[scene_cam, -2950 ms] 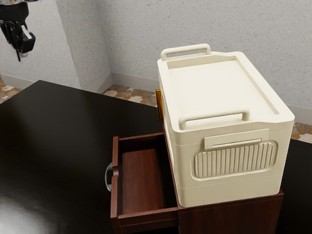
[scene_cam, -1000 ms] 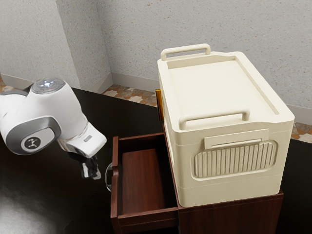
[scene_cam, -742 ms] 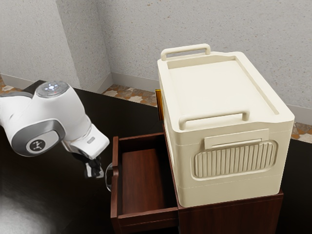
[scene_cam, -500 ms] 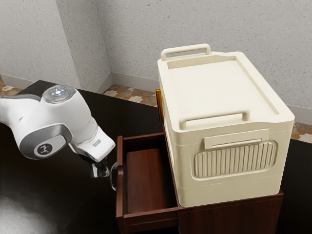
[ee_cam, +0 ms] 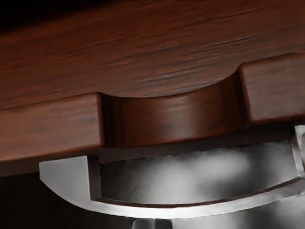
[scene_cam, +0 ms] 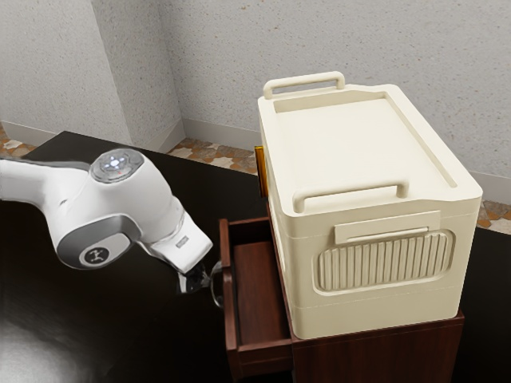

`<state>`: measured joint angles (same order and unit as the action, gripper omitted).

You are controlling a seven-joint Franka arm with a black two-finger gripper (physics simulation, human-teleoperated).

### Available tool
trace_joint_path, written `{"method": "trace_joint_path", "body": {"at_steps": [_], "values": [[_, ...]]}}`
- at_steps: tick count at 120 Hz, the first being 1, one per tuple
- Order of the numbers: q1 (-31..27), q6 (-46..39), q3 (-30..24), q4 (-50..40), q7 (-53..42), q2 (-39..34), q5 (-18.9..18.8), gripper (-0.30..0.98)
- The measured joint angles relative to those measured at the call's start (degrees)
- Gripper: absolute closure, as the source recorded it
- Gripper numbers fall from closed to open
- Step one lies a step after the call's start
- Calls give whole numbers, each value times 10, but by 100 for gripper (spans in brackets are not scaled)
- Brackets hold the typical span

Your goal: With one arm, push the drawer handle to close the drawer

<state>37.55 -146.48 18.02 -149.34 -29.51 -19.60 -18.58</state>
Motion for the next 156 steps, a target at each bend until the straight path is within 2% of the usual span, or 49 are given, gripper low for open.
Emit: {"method": "trace_joint_path", "body": {"at_steps": [60, 105, 122, 144, 156], "values": [[29, -63, 0, 55, -2, 79, -1, 79], [29, -147, -1, 103, -4, 150, -23, 79], [43, -135, 0, 86, 2, 131, -22, 78], [49, -87, -1, 68, 9, 70, -21, 79], [42, -30, -6, 81, 12, 45, 7, 79]]}}
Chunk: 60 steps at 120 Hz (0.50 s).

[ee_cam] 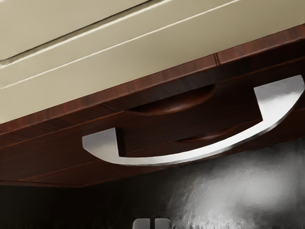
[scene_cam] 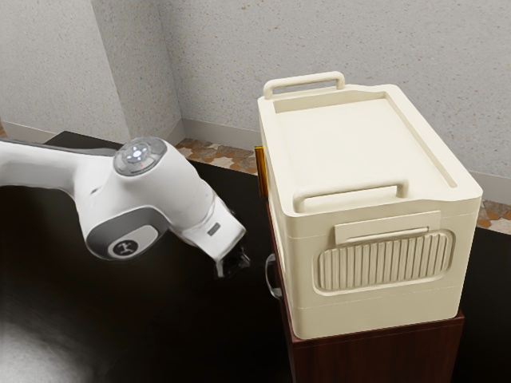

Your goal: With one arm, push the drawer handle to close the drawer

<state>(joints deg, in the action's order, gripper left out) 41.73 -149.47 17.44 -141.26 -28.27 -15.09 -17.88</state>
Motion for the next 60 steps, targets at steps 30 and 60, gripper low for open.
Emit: {"method": "trace_joint_path", "body": {"at_steps": [30, 60], "values": [[-65, 196, -2, 141, 8, -1, 67, 79], [-139, 359, 4, 293, 20, 21, 84, 79]]}}
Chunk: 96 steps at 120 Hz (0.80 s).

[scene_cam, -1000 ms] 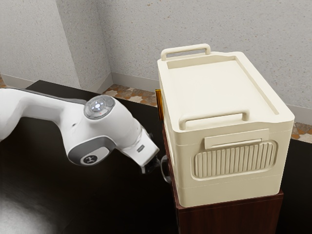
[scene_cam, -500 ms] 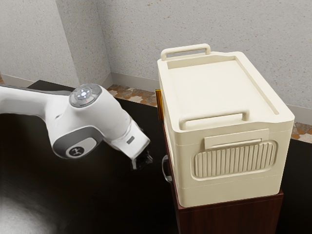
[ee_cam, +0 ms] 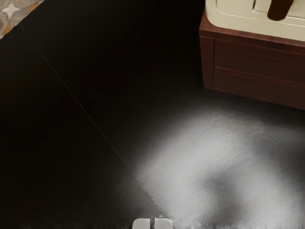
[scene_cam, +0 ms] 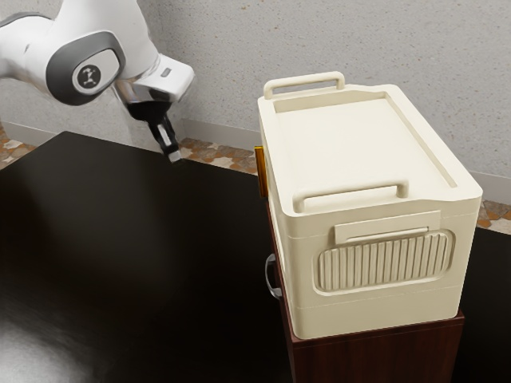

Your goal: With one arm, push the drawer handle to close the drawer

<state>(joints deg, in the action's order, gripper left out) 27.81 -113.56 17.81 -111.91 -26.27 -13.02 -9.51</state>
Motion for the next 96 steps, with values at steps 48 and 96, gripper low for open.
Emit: {"method": "trace_joint_path", "body": {"at_steps": [48, 96], "values": [[-89, 155, 3, 149, 69, 43, 7, 67], [-103, 202, 2, 153, 152, 46, 24, 11]]}}
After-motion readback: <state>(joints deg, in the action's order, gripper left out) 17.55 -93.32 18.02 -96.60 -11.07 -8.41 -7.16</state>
